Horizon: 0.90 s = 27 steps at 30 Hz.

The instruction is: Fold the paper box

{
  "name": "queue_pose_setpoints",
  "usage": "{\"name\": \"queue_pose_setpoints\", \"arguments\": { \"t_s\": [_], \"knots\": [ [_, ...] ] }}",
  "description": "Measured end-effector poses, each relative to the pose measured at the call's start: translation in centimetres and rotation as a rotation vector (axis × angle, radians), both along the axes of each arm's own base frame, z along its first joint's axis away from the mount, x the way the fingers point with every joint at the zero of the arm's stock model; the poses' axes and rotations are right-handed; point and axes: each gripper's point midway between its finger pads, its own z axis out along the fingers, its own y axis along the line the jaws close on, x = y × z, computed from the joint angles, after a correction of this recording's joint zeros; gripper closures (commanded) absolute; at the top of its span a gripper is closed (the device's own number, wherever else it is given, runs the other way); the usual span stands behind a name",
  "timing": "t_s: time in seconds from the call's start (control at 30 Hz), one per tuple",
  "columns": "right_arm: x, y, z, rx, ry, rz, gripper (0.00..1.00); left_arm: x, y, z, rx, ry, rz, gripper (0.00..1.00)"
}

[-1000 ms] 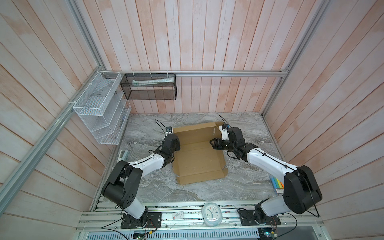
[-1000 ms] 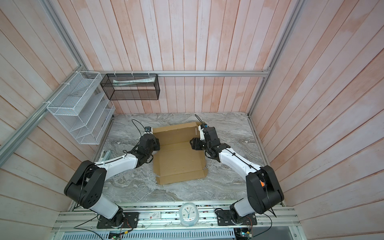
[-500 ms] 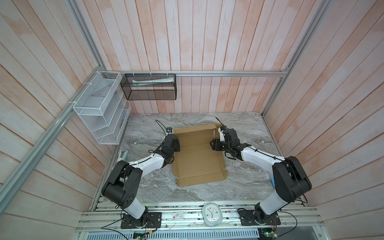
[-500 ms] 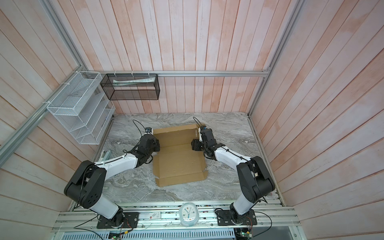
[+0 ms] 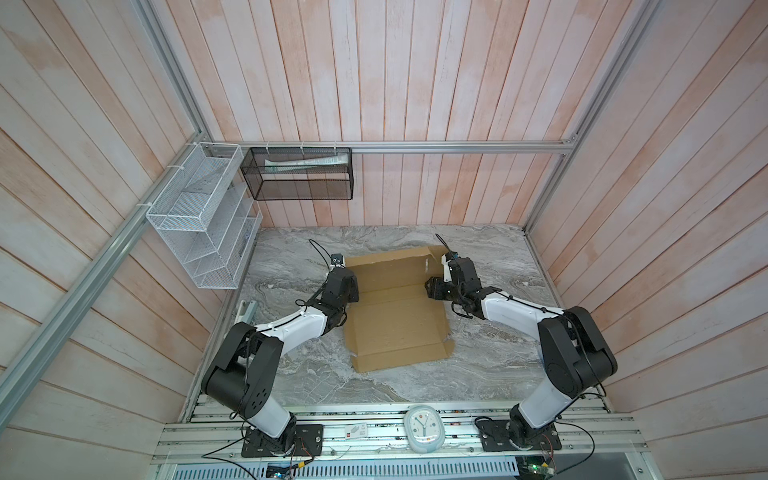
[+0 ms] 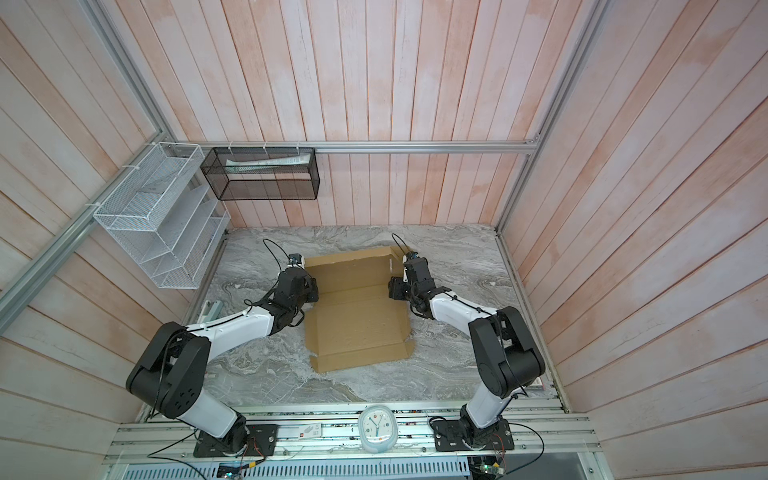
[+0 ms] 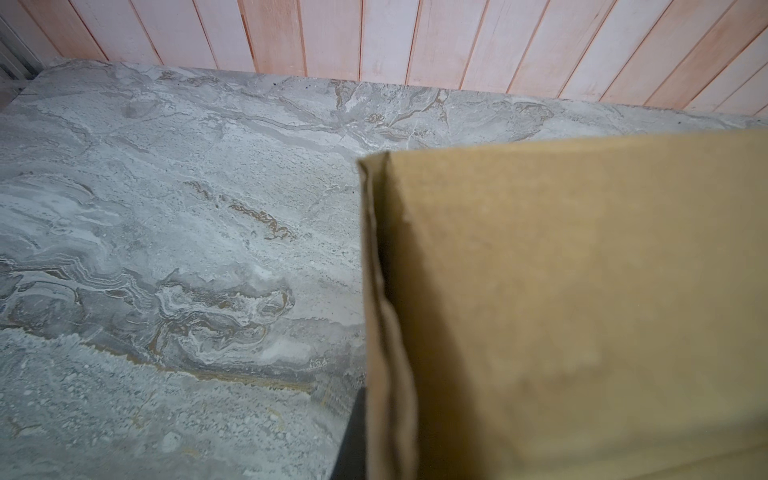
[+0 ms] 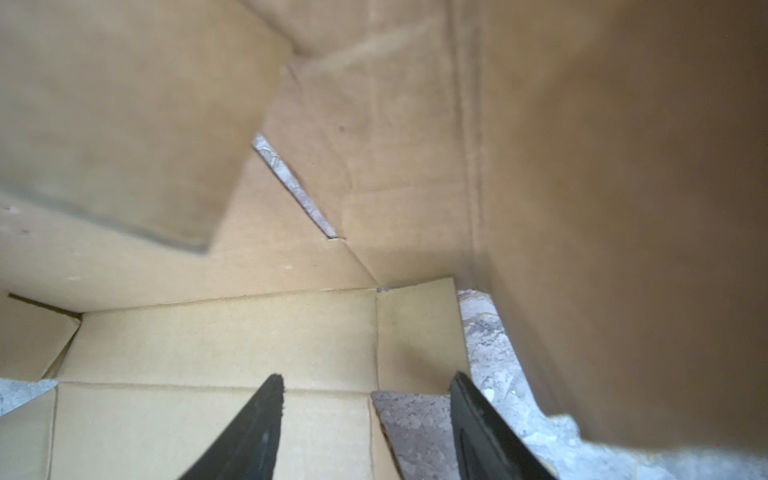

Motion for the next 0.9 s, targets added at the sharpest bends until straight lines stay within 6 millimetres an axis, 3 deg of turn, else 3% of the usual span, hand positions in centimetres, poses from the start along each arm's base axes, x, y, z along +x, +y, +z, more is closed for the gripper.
{"name": "queue_pose_setpoints", "arguments": {
  "t_s": [0.4, 0.9],
  "knots": [
    [0.3, -0.4, -1.9, -0.008, 0.028, -0.018, 0.35, 0.0, 0.0, 0.3, -0.001, -0.005, -0.004, 1.0],
    [0.4, -0.8, -2.6, 0.012, 0.04, -0.039, 0.35, 0.0, 0.1, 0.3, -0.001, -0.005, -0.005, 1.0]
  ]
}}
